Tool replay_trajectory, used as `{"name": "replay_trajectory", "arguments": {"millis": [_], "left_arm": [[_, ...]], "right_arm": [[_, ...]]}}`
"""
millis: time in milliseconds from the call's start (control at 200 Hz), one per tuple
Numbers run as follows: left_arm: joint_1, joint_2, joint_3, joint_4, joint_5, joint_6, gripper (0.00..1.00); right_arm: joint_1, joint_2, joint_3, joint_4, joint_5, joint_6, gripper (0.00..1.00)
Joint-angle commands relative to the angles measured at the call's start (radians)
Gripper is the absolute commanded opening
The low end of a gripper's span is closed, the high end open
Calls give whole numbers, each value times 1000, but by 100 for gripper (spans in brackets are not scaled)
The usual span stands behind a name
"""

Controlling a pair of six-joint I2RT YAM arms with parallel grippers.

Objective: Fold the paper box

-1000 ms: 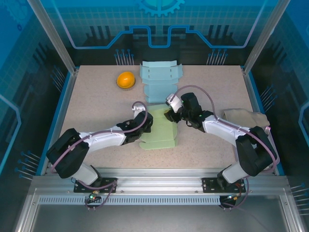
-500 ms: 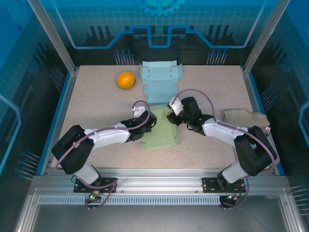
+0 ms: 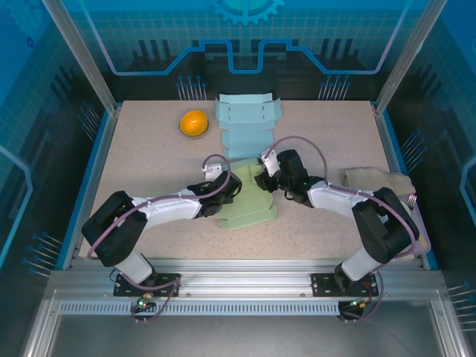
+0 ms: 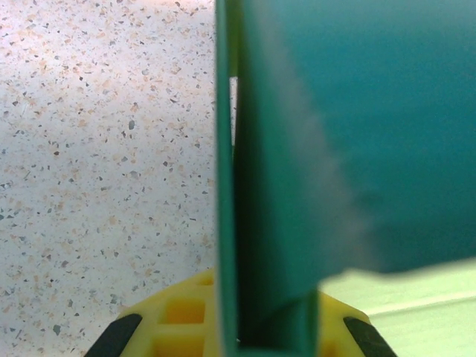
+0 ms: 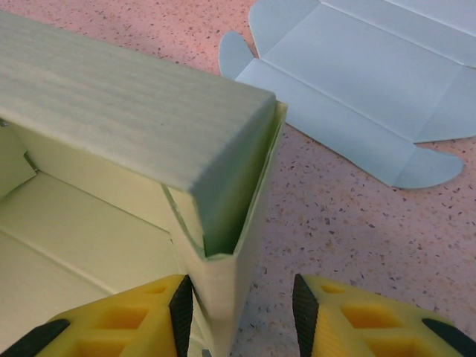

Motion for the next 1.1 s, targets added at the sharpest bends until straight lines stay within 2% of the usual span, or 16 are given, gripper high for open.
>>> {"name": "replay_trajectory", "arguments": {"millis": [0, 215, 320, 420, 570, 760, 910, 1095], "left_arm": [[-2, 8, 31, -24, 15, -16, 0], [-2, 22, 48, -37, 17, -24, 0], [-1, 22, 53, -54, 13, -38, 0], [-1, 24, 63, -85, -3, -55, 0], [-2, 37, 95, -201, -77, -133, 0], [-1, 53, 125, -286, -136, -190, 0], [-1, 40, 118, -291, -144, -193, 0], [0, 45, 121, -297, -142, -195, 0]], "right_arm": [[-1, 25, 35, 57, -1, 48, 42], [3, 55, 57, 60, 13, 65, 41], [3, 58, 59, 56, 81, 78, 35], [7, 54, 64, 20, 236, 120, 29], [10, 91, 152, -197, 556, 271, 29], [53, 117, 204, -313, 724, 393, 29], [41, 147, 232, -374, 742, 398, 31], [-21, 122, 192, -361, 638, 406, 33]]}}
